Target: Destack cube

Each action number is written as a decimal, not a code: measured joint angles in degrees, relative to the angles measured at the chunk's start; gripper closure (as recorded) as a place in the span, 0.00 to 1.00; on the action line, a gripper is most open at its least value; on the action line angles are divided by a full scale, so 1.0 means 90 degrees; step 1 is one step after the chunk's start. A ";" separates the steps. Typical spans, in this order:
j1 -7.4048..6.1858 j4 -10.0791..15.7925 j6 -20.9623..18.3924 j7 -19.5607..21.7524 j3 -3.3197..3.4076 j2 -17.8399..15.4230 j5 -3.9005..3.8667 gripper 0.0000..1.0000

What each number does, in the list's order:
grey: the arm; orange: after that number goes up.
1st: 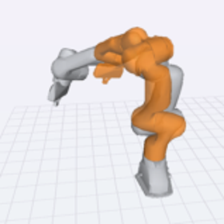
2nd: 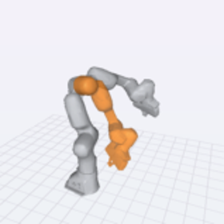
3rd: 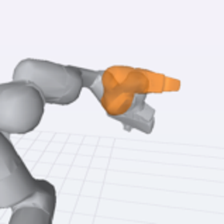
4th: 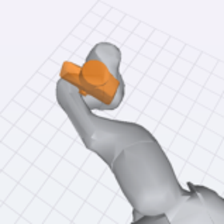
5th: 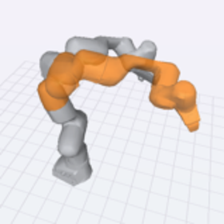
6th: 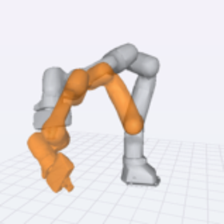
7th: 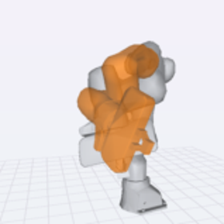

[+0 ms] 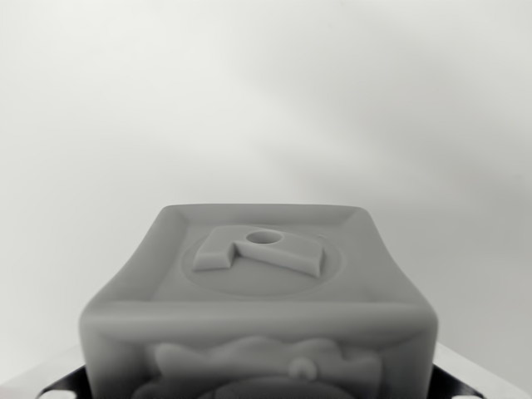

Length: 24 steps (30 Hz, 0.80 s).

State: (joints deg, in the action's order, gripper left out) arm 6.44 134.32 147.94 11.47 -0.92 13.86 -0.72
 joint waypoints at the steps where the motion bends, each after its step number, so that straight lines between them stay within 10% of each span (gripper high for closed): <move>1: 0.0022 0.0000 0.0010 -0.0028 0.0003 0.0009 0.0001 1.00; 24: 0.0504 -0.0019 0.0200 -0.0571 0.0051 0.0228 0.0014 1.00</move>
State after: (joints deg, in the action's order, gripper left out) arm 10.98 134.15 149.73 6.33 -0.46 15.91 -0.59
